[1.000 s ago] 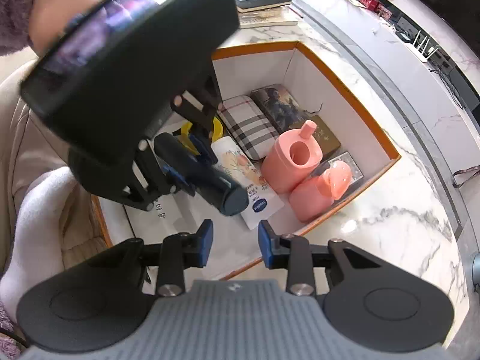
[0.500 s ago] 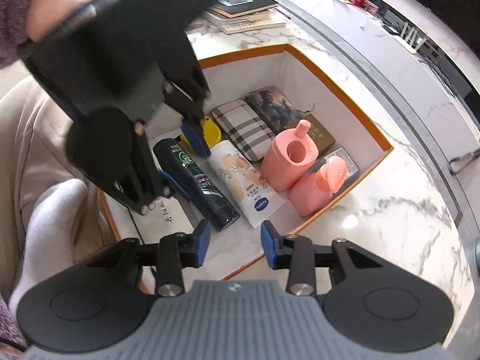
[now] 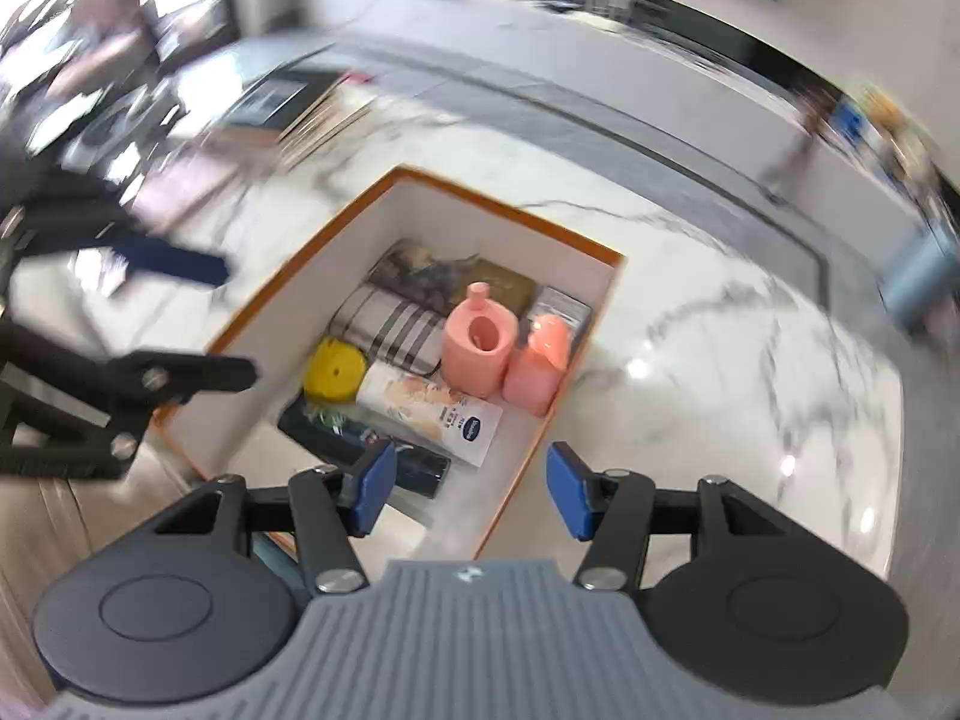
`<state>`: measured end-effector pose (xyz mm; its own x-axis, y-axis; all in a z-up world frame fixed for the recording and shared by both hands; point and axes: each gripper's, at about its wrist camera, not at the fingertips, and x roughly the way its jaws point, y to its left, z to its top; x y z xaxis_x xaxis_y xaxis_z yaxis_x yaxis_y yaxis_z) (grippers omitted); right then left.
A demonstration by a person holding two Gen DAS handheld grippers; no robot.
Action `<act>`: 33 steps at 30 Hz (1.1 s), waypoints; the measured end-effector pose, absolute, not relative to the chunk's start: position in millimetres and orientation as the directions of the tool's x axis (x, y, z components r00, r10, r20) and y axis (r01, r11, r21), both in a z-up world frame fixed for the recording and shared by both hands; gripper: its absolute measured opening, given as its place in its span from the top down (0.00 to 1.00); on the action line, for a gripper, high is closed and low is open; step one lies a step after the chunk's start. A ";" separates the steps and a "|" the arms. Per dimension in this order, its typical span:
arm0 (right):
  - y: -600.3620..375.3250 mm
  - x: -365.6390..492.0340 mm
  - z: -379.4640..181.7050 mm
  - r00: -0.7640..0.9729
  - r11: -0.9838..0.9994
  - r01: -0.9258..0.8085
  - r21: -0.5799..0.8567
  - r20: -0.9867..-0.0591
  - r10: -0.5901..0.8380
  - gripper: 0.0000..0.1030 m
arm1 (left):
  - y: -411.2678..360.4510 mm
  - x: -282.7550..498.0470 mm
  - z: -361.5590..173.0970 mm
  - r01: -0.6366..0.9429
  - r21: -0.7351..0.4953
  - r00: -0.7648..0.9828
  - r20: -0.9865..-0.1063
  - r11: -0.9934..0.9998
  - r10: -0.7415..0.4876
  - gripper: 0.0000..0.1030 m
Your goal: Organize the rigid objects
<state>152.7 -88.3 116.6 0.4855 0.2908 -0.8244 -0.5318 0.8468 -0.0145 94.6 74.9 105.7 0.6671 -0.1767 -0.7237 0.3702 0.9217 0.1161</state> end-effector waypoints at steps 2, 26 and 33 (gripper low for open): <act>-93.2 141.8 119.3 0.494 0.878 -0.476 0.043 -0.813 0.308 0.42 | 79.3 89.3 109.5 0.320 0.084 0.675 -0.719 0.944 -0.165 0.39; -91.9 4.2 113.3 0.676 0.964 -0.248 0.093 -0.696 0.241 0.27 | 83.7 -14.6 94.3 -0.143 -0.028 0.772 -0.628 0.989 0.094 0.23; -87.9 -4.6 121.7 0.723 0.966 -0.238 0.103 -0.645 0.247 0.21 | 92.4 -22.1 100.3 -0.181 -0.038 0.799 -0.588 0.983 0.125 0.14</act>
<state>-4.6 -87.9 121.7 0.7232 0.2467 -0.6451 -0.2376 0.9659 0.1030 -22.1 92.4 100.3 0.7993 0.1249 -0.5877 -0.1812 0.9827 -0.0376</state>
